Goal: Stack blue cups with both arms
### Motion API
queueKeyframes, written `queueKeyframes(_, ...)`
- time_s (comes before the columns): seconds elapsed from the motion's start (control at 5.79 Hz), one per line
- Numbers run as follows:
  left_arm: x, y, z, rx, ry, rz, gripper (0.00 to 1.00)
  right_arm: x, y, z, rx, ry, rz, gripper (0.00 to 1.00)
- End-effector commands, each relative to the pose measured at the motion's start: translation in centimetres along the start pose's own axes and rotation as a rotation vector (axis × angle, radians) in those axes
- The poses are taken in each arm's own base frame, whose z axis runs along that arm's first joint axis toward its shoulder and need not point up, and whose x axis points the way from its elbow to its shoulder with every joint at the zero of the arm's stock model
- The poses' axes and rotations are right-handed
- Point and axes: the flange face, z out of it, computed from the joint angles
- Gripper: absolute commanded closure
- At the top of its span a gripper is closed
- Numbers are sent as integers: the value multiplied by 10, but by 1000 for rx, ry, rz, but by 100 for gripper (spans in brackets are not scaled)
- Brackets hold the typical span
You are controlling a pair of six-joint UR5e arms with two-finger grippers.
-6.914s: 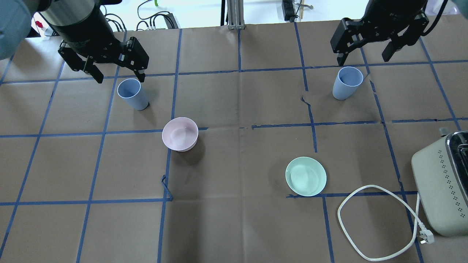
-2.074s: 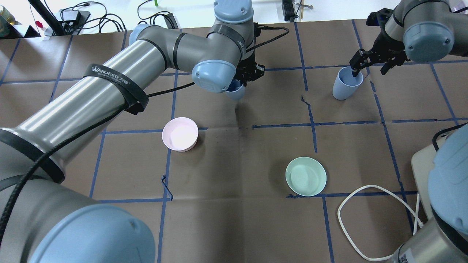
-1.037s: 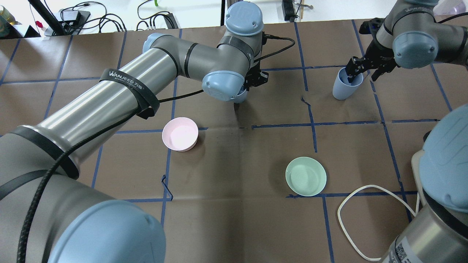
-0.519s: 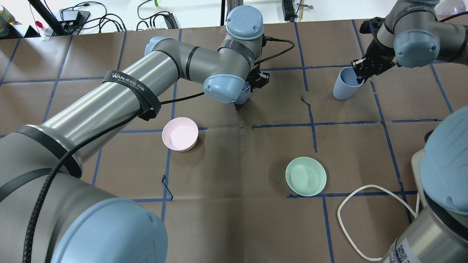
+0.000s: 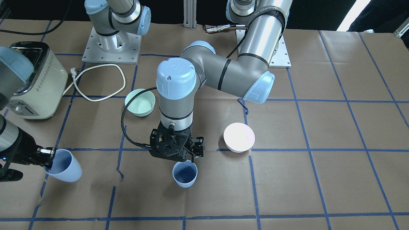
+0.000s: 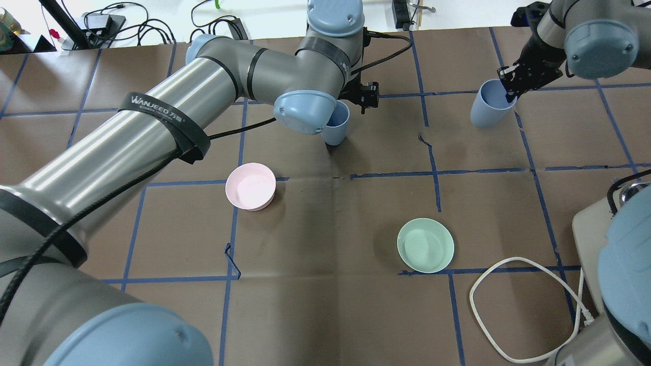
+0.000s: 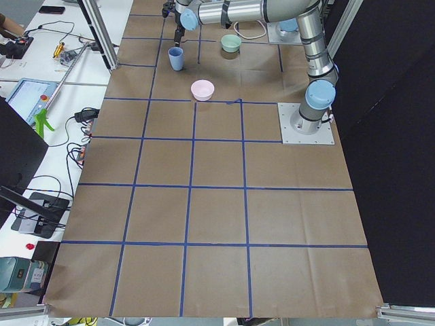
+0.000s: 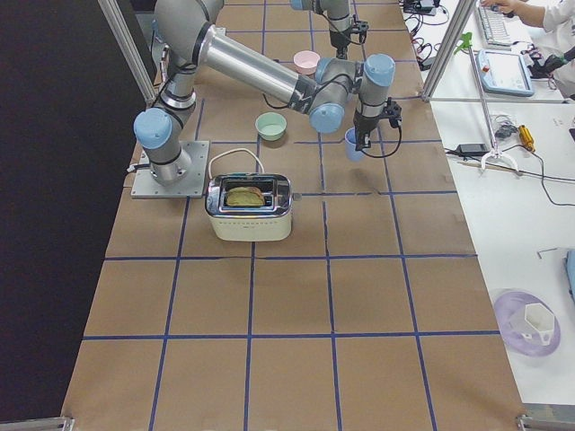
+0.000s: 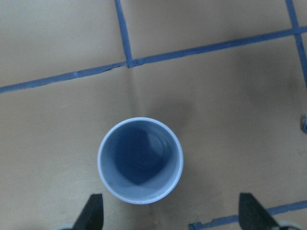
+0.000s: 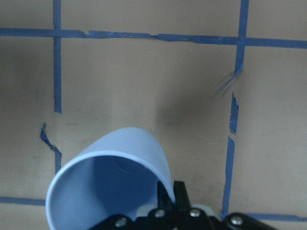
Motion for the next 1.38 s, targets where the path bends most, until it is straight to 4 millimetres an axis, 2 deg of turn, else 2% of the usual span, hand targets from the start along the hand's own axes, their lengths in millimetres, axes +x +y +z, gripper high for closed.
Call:
queueKeyframes(0.0, -63, 15, -90, -56, -15, 28, 1, -11, 22, -94, -46, -15, 3, 94)
queueKeyframes(0.17, -89, 27, -125, -82, -8, 38, 1, -14, 23, -107, -46, -16, 20, 94)
queueKeyframes(0.35, -113, 49, -160, -126, -15, 40, 1, -43, 19, -108, -39, -9, 36, 93)
queueKeyframes(0.52, -146, 66, -171, -170, -20, 4, 1, -86, 7, -114, -14, 4, 64, 93)
queueKeyframes(0.69, -157, 86, -169, -187, -22, -8, 1, -118, -11, -119, 0, 8, 78, 93)
queueKeyframes(0.86, -173, 100, -177, -180, -29, -38, 1, -154, -23, -116, 7, 8, 97, 93)
queueKeyframes(1.04, -191, 105, -184, -172, -37, -69, 1, -194, -28, -107, 4, 3, 137, 93)
queueKeyframes(1.21, -194, 105, -184, -173, -37, -73, 1, -229, -33, -101, 6, -1, 150, 93)
